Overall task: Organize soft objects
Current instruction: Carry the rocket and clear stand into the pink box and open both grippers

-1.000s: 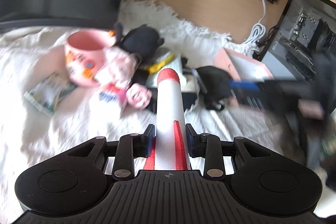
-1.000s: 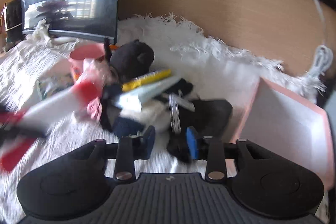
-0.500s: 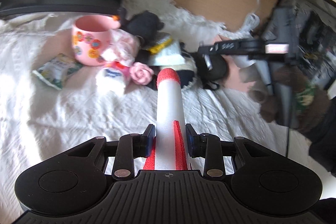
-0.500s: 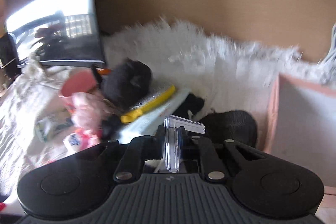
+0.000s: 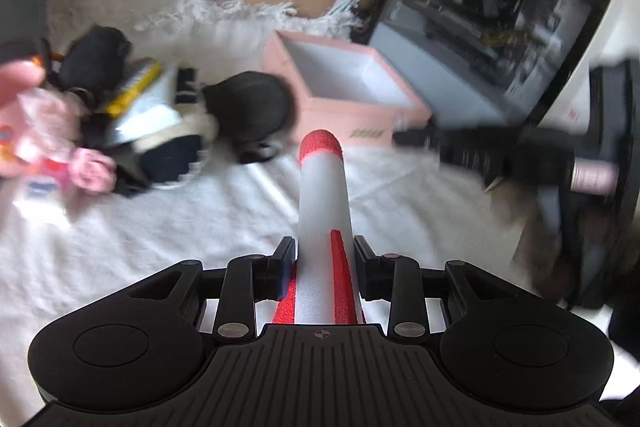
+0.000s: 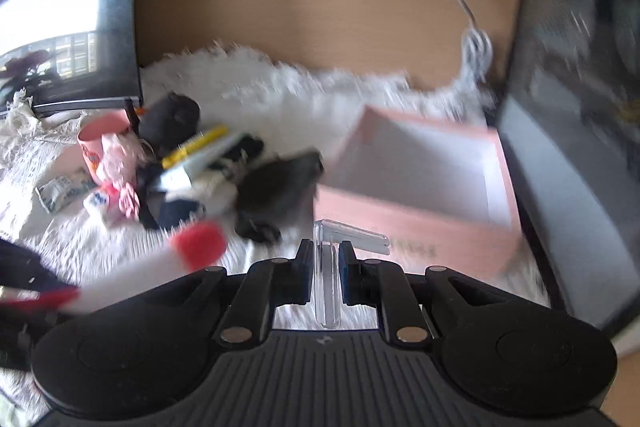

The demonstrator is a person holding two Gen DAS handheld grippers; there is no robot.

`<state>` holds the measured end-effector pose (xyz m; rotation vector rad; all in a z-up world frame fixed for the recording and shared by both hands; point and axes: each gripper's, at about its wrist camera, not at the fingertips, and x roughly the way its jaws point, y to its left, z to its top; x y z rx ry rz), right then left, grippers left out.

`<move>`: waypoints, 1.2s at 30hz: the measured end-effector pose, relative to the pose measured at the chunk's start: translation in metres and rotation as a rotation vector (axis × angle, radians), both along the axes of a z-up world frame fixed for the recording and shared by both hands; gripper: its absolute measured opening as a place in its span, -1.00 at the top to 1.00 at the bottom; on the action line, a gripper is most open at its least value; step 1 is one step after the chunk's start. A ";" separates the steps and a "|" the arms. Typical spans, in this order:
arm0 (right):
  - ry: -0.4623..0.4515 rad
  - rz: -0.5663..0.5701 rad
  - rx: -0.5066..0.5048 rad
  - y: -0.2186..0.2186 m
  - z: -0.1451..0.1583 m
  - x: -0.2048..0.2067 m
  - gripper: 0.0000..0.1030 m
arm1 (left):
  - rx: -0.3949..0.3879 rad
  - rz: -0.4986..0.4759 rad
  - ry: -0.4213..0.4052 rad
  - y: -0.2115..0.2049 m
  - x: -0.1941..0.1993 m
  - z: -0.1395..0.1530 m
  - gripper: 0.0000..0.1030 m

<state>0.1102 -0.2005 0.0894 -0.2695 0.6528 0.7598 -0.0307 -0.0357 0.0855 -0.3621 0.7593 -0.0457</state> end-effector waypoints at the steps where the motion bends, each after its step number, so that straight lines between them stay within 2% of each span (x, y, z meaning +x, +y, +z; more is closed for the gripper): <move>1: 0.000 -0.003 -0.006 -0.008 -0.003 0.001 0.75 | -0.005 -0.011 -0.005 -0.006 0.004 0.000 0.33; 4: -0.040 -0.015 0.003 -0.030 -0.009 -0.002 0.75 | 0.052 -0.054 -0.012 -0.031 0.011 -0.003 0.32; 8: -0.061 -0.042 0.036 -0.051 -0.010 0.000 0.75 | 0.034 -0.061 0.022 -0.046 0.022 -0.009 0.33; 13: -0.027 -0.084 0.065 -0.062 -0.012 0.007 0.75 | 0.078 -0.110 0.038 -0.053 0.035 0.001 0.33; 16: -0.033 -0.105 0.094 -0.066 -0.008 0.002 0.75 | 0.063 -0.122 0.034 -0.047 0.050 0.012 0.33; 18: -0.043 -0.115 0.105 -0.069 -0.005 -0.003 0.75 | 0.052 -0.133 -0.003 -0.037 0.066 0.029 0.33; 20: -0.071 -0.134 0.096 -0.071 -0.001 -0.009 0.75 | 0.076 -0.118 -0.062 -0.030 0.092 0.053 0.32; 23: -0.052 -0.158 0.106 -0.074 0.006 -0.012 0.75 | 0.110 -0.081 -0.161 -0.022 0.148 0.091 0.31; 25: -0.059 -0.154 0.106 -0.072 0.012 -0.011 0.75 | 0.122 -0.051 -0.205 -0.019 0.193 0.106 0.30; 27: -0.079 -0.165 0.089 -0.069 0.016 -0.011 0.75 | 0.129 -0.019 -0.144 -0.016 0.243 0.101 0.29; 29: -0.083 -0.170 0.082 -0.069 0.019 -0.011 0.75 | 0.101 0.018 -0.078 -0.013 0.273 0.085 0.27; 33: -0.092 -0.181 0.069 -0.077 0.015 -0.014 0.75 | 0.020 0.007 -0.137 -0.013 0.269 0.065 0.26; 36: -0.074 -0.181 0.065 -0.082 0.009 -0.002 0.75 | 0.006 0.031 -0.184 -0.011 0.248 0.056 0.26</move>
